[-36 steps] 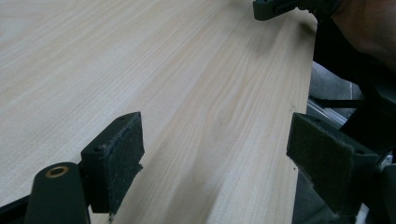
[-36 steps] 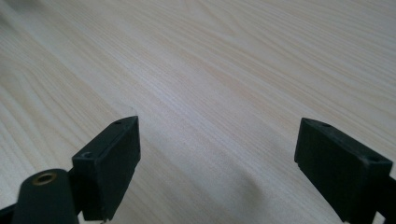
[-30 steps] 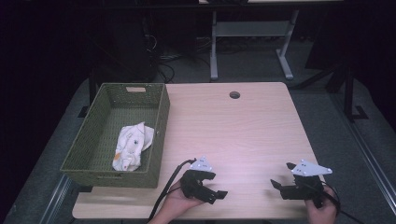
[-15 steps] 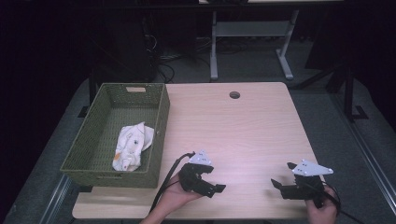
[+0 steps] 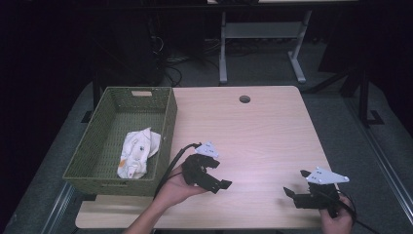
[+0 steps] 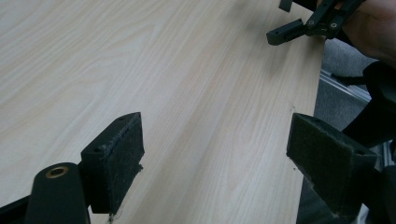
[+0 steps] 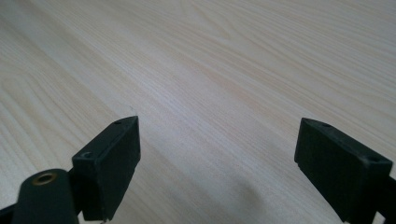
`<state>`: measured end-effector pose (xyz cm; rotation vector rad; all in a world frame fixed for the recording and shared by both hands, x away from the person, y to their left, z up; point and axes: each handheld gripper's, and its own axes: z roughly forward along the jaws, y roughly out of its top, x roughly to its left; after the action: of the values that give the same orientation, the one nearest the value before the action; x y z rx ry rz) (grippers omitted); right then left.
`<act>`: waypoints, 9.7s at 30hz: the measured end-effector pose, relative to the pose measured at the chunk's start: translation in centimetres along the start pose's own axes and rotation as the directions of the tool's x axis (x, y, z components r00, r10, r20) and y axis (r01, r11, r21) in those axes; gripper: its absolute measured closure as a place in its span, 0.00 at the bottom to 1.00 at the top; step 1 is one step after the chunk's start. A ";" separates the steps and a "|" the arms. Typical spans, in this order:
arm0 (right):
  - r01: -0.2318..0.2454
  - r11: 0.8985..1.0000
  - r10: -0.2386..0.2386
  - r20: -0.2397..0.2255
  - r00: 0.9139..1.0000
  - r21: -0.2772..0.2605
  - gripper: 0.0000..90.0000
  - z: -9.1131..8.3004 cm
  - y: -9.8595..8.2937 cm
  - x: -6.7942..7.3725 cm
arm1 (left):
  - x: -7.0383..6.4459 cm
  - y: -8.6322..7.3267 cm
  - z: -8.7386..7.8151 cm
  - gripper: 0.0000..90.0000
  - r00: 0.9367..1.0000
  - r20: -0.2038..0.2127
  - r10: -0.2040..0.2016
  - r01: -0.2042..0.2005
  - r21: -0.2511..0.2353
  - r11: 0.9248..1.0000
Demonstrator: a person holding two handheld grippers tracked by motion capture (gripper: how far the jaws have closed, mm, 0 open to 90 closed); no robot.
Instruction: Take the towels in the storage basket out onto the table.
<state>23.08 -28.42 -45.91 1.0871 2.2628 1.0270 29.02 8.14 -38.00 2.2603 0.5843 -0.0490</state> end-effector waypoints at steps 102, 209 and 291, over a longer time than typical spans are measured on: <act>-0.009 1.000 0.009 -0.001 1.000 0.011 0.16 0.2 -0.2 0.0 | 19.0 -10.6 -11.1 0.40 0.763 -0.501 -0.408 0.606 0.337 0.720; -0.004 1.000 0.004 0.027 1.000 0.008 0.16 0.1 -0.2 0.1 | 16.2 -7.7 -21.8 0.82 0.799 -0.129 -0.587 0.563 -0.183 0.806; -0.032 0.999 0.032 0.020 0.999 -0.016 0.16 -0.6 -0.4 -0.1 | 9.6 5.6 -7.8 0.81 0.952 0.019 -0.307 0.306 0.027 0.952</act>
<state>22.53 -28.98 -45.84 1.1257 2.2244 1.0408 38.81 14.21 -30.80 2.1696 0.9227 -0.2381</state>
